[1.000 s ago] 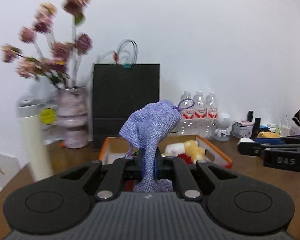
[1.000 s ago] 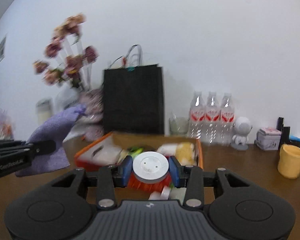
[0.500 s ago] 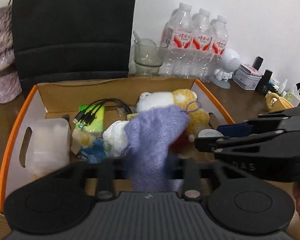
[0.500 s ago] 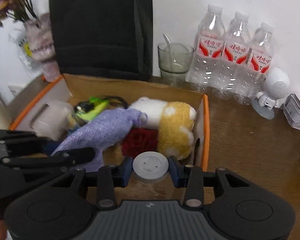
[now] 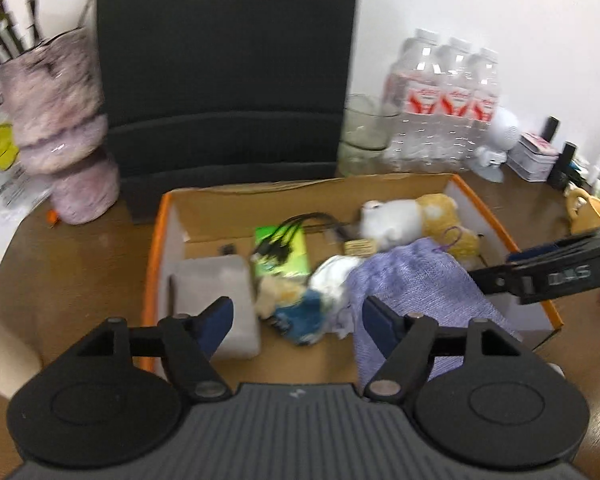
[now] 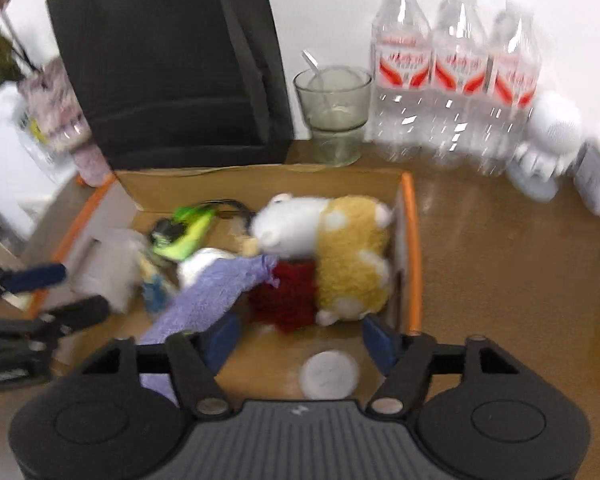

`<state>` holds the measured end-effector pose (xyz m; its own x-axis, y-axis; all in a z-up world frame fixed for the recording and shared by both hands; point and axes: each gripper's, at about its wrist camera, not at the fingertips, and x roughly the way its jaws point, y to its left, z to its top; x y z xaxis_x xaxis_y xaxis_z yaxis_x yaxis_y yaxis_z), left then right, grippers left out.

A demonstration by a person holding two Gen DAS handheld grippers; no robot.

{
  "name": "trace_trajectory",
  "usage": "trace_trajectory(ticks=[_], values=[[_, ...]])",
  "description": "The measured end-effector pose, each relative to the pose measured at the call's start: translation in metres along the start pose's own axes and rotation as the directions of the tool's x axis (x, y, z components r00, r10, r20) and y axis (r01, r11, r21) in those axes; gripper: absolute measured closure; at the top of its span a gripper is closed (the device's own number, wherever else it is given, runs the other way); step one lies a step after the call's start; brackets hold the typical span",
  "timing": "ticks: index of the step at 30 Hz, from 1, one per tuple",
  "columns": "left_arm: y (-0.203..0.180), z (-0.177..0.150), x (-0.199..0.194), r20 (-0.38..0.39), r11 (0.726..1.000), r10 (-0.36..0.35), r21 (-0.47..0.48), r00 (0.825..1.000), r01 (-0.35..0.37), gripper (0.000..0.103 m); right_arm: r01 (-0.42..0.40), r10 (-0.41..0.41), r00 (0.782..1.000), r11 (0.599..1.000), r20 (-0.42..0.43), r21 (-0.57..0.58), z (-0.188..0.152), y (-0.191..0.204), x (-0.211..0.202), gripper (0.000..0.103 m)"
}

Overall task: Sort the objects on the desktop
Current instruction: 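Carry the pouch and white lid into the cardboard box and open both tools, then withdraw both tools from the cardboard box toward the remaining items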

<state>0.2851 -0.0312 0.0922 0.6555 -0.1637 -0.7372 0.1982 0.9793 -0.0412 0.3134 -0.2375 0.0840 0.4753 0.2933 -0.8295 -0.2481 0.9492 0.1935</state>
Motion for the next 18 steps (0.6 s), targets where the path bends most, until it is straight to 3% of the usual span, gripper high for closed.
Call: trace_trajectory(ticks=[3, 6, 12, 15, 18], values=[[0.004, -0.001, -0.005, -0.031, 1.0, 0.01, -0.017, 0.999, -0.011, 0.015, -0.076, 0.078, 0.996, 0.996, -0.053, 0.037, 0.001, 0.005, -0.002, 0.024], [0.003, -0.006, -0.012, -0.035, 1.0, 0.024, -0.014, 0.999, -0.025, 0.011, -0.126, 0.126, 0.989, 0.992, -0.081, -0.004, -0.004, 0.025, -0.002, 0.026], [0.008, -0.009, -0.036, -0.028, 0.998, 0.053, -0.012, 0.998, -0.054, 0.003, -0.064, 0.06, 0.993, 0.997, -0.101, -0.041, -0.01, 0.042, -0.012, 0.025], [0.013, -0.01, -0.052, -0.009, 0.997, 0.057, -0.055, 0.998, -0.058, 0.003, -0.021, 0.011, 0.991, 0.997, -0.136, -0.071, -0.021, 0.046, -0.013, 0.023], [0.012, -0.015, -0.066, 0.019, 0.996, 0.056, -0.069, 0.998, -0.055, 0.002, -0.035, 0.029, 0.994, 0.998, -0.108, -0.052, -0.029, 0.045, -0.023, 0.023]])
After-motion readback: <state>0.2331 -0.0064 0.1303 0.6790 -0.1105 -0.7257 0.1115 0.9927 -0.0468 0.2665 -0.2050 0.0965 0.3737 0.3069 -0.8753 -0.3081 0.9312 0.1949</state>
